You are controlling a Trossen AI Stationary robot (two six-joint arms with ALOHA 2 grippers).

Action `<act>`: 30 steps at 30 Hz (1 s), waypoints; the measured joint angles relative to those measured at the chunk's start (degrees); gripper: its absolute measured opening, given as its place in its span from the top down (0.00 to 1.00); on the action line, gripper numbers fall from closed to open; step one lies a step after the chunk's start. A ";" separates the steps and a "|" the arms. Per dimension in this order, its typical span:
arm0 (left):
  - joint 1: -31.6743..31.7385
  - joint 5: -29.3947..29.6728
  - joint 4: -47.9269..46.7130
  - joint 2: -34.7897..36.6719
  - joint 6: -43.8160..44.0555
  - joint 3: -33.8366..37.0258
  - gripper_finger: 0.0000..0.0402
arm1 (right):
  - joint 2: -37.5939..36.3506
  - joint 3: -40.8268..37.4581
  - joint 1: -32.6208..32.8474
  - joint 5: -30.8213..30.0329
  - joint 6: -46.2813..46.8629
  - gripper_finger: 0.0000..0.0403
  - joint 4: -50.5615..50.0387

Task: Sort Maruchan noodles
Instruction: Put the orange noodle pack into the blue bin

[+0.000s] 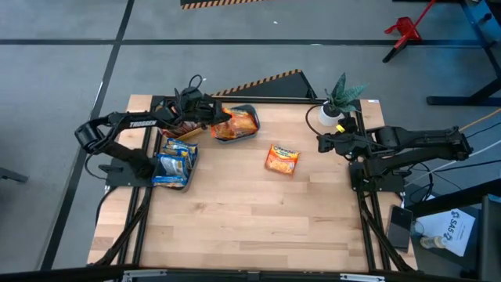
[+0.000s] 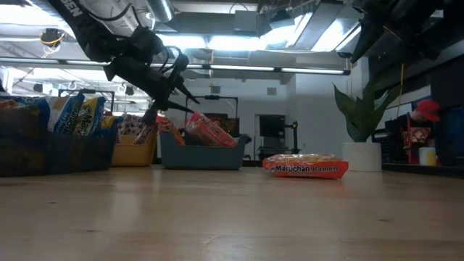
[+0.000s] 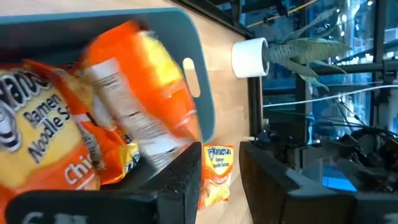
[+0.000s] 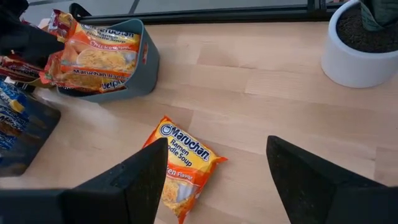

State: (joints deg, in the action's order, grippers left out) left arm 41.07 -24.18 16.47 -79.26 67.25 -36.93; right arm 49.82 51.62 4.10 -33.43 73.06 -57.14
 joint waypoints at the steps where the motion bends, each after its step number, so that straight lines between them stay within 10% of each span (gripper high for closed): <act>1: -0.07 -0.05 -0.38 0.20 0.06 0.00 0.75 | -0.02 0.00 0.00 -0.02 0.00 0.36 0.00; 30: -7.99 19.87 -19.17 2.68 -10.82 -0.09 1.00 | -0.02 0.00 0.00 -1.09 0.09 0.36 0.07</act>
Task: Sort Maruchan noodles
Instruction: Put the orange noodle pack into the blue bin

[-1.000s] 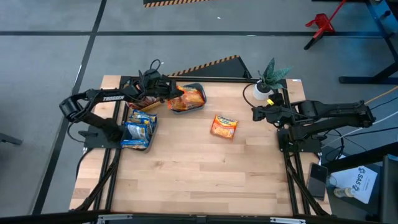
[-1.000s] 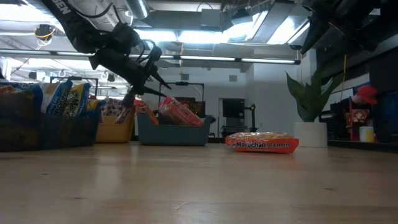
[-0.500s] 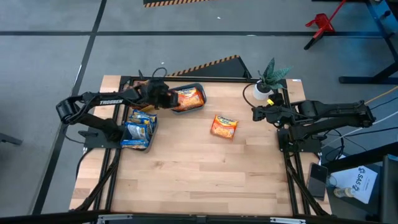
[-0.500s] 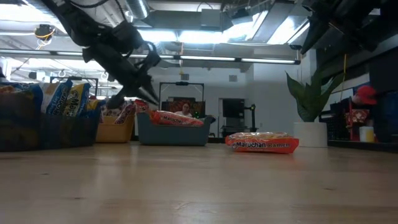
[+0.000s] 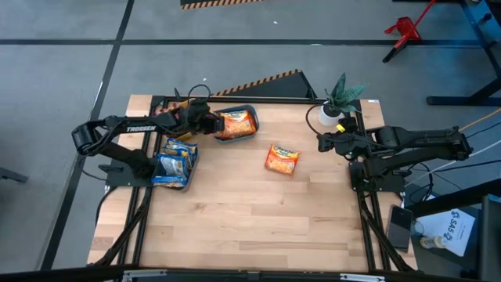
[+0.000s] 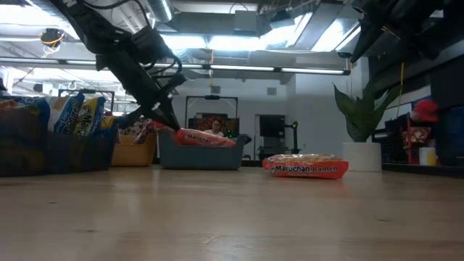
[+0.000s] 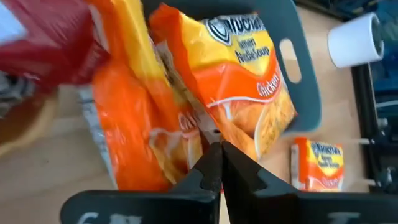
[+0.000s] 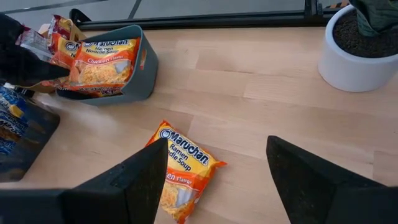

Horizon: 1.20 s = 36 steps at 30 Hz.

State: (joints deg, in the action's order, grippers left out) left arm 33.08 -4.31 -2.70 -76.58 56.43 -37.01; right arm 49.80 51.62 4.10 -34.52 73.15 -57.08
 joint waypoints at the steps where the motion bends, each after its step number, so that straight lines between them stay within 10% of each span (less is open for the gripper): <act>1: 0.00 0.85 0.15 0.00 0.04 0.00 1.00 | 0.02 0.00 0.00 0.00 0.00 0.36 0.00; 23: 0.01 -0.78 3.99 -6.88 -0.57 -5.28 1.00 | 3.70 -0.04 0.00 -1.01 -4.48 0.36 2.47; 36: 0.00 2.76 -27.60 -6.86 -17.76 -21.50 1.00 | 26.04 -0.02 -13.78 15.99 -36.87 0.37 48.06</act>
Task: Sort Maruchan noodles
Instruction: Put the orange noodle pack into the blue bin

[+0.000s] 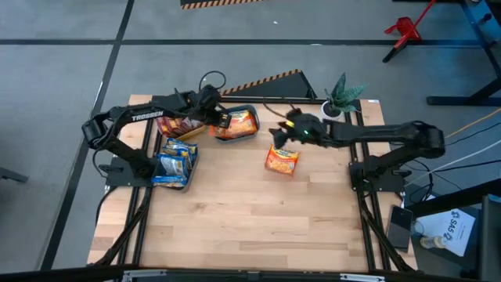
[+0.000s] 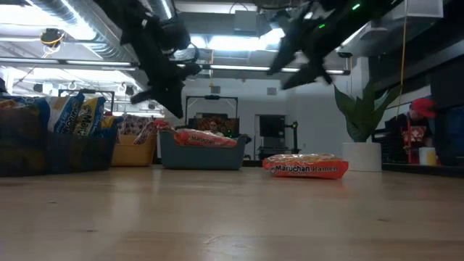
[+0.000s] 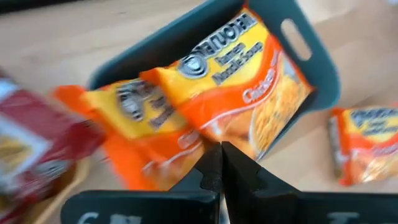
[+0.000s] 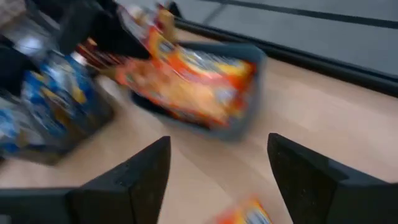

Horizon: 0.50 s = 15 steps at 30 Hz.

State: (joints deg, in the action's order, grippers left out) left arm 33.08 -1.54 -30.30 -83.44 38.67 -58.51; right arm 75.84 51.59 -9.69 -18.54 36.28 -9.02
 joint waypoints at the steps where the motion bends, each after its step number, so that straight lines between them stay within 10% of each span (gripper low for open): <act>1: 0.00 0.87 -3.19 0.12 -1.29 -1.66 1.00 | 1.85 0.04 -1.00 1.92 -1.24 0.38 3.84; 15: -0.28 4.48 -21.86 0.31 -13.97 -25.35 1.00 | 28.54 22.69 -6.48 16.14 -19.59 0.93 8.47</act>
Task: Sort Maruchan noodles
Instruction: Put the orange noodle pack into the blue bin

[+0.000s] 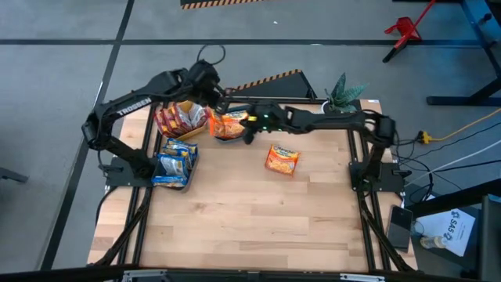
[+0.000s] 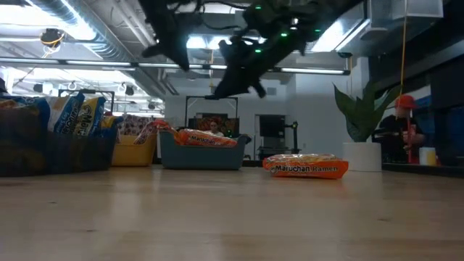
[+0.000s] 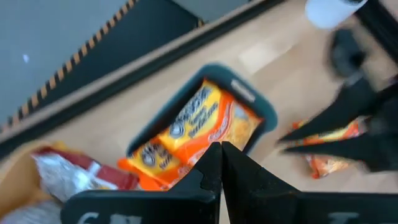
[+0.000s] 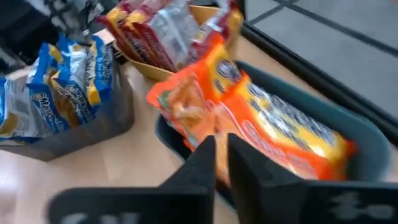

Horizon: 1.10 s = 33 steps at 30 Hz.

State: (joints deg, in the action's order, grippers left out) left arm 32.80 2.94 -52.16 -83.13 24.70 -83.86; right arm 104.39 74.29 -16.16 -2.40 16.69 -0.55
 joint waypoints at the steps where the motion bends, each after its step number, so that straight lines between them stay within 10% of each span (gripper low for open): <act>1: 0.00 0.50 -0.76 0.02 -0.81 -1.45 1.00 | 1.57 2.40 0.00 0.46 -0.85 0.96 -1.06; 19: 0.31 7.17 -6.58 0.04 -8.77 -9.44 1.00 | 17.14 16.26 -0.08 4.47 -6.21 1.00 -6.35; 33: 0.37 7.69 -6.70 -0.17 -10.77 -9.42 1.00 | 17.30 16.34 -2.37 -5.15 -5.16 1.00 -13.36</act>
State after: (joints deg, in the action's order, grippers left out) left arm 33.16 10.62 -58.87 -83.31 13.93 -93.27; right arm 121.69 90.63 -18.53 -7.55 11.53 -13.92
